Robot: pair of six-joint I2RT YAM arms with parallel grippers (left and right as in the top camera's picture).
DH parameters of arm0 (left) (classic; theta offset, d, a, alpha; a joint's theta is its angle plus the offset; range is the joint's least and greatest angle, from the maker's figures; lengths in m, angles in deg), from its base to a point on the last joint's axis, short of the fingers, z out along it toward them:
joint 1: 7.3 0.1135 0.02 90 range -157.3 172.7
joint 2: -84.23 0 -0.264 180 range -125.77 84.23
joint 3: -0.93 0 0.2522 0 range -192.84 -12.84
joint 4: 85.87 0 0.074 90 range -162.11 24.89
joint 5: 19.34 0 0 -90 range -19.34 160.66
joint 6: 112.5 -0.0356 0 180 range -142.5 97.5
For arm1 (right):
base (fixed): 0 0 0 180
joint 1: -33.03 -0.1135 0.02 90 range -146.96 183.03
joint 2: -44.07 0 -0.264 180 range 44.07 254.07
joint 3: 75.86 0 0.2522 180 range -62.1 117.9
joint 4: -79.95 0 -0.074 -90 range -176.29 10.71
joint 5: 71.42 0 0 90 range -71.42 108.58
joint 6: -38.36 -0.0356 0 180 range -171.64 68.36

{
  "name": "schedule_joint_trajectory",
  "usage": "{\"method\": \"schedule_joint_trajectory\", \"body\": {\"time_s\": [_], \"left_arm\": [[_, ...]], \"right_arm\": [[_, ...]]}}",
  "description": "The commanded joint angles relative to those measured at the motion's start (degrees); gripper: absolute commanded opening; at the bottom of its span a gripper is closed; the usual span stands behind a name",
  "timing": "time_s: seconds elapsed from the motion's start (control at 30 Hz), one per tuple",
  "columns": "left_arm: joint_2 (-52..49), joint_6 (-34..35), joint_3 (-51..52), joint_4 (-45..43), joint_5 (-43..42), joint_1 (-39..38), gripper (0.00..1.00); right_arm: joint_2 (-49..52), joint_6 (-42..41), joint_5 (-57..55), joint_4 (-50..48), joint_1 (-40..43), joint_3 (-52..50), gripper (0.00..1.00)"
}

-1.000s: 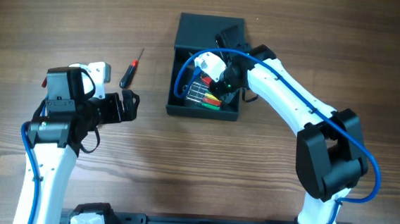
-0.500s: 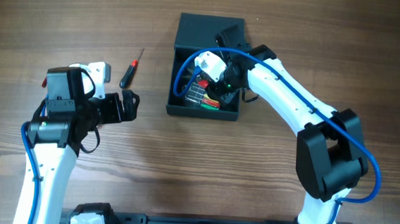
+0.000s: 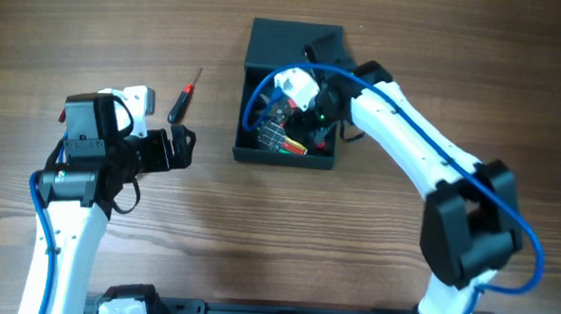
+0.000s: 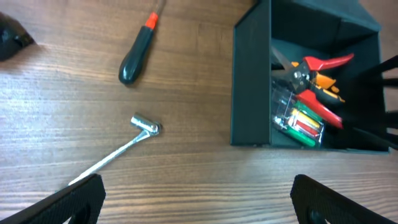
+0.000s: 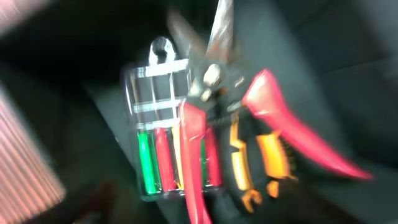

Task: Pack container
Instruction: 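Withdraw the right gripper and move the left gripper toward the socket wrench, then lower the left gripper and grasp the silver T-handle socket wrench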

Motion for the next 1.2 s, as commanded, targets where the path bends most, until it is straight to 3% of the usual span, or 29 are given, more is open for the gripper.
{"method": "schedule_joint_trajectory", "body": {"time_s": [0.0, 0.17, 0.33, 0.43, 0.7, 0.93, 1.17], "left_arm": [[-0.04, -0.9, -1.73, -0.02, -0.55, 0.15, 1.0], [-0.07, -0.72, -12.7, 11.19, 6.4, 0.15, 1.0], [-2.64, -1.38, -30.08, 26.1, 7.93, 0.15, 1.0], [-5.95, -6.91, -35.08, 31.74, 7.91, 0.13, 1.0], [-19.15, -18.97, -35.08, 34.8, 12.76, 0.11, 1.0], [-29.33, -21.59, -34.99, 31.65, 14.45, -1.6, 0.99], [-35.65, -24.94, -34.53, 29.35, 17.79, -6.54, 0.99]], "right_arm": [[-9.75, -5.03, 0.96, -0.11, 1.22, 9.44, 1.0], [-17.31, -14.43, 0.09, 1.53, 6.69, 16.74, 1.0], [-22.82, -30.36, -0.13, 3.8, 16.57, 17.11, 1.0], [-22.91, -34.86, -0.11, 7.45, 21.92, 17.0, 1.0], [-22.58, -34.51, -4.17, 10.71, 25.0, 16.98, 1.0], [-22.58, -34.58, -14.14, 13.16, 25.09, 16.98, 1.0], [-22.58, -34.56, -15.47, 12.72, 26.73, 16.98, 1.0]]}}
